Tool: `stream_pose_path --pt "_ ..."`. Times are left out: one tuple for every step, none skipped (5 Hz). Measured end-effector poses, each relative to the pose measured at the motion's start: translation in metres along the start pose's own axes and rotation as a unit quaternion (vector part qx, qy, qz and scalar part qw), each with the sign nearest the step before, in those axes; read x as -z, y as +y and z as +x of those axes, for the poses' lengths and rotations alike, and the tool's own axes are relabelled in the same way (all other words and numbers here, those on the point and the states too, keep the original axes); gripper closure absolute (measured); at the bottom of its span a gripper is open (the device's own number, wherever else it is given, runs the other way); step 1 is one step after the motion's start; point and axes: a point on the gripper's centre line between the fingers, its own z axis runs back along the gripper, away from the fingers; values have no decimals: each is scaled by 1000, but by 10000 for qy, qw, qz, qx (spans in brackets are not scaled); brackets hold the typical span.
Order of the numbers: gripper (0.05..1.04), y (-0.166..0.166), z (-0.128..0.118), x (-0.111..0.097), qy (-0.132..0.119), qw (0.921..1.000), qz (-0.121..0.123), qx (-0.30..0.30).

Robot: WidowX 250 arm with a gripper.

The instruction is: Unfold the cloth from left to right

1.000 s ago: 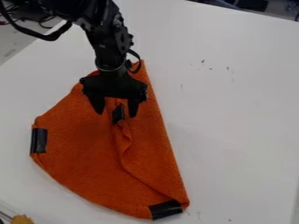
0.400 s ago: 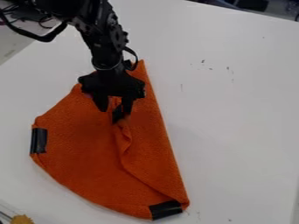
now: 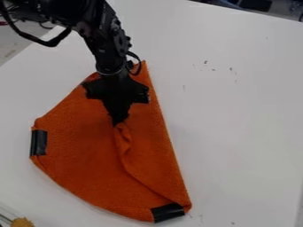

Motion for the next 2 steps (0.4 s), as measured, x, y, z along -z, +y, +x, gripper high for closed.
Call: stream_pose_path --pt "1020 0 3 -2 -10 10000 17 -13" --pt "1026 -7 5 -14 7 9997 213 76"
